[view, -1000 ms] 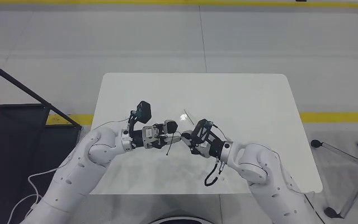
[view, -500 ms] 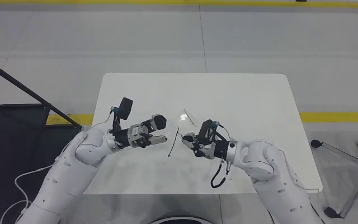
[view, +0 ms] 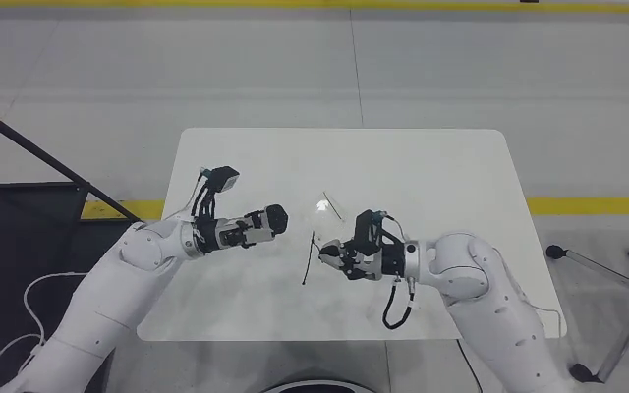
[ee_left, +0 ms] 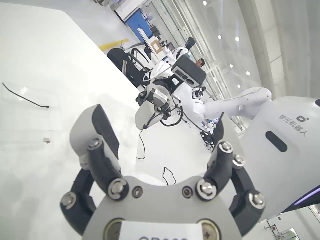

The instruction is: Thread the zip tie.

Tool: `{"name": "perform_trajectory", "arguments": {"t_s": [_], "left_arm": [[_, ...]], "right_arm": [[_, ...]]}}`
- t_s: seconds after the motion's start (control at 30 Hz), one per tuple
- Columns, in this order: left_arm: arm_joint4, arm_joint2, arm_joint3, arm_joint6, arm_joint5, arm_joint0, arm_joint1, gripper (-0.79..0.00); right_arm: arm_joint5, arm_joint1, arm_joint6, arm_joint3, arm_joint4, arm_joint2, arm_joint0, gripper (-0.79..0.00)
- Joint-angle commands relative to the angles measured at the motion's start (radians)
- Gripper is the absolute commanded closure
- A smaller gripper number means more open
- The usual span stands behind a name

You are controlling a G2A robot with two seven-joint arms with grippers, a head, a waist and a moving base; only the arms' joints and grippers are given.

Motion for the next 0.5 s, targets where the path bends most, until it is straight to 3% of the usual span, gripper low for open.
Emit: {"name": "perform_trajectory", "arguments": {"t_s": [0.0,0.3,0.47], "left_arm": [[0.0,0.0,0.0,0.0,0.0,0.0,0.0,-0.785],[0.0,0.0,0.0,0.0,0.0,0.0,0.0,-0.785],[0.074,0.011,-0.044,0.044,0.052,0.011,-0.006,-0.785]], "right_arm": [[0.0,0.0,0.0,0.0,0.0,0.0,0.0,0.0],[0.011,0.001,-0.019,-0.015,-0.023,-0.007,-0.011,0.0],[-0.023,0.005,-0.025,-0.005,-0.028,-0.023,-0.004,0.0]]}}
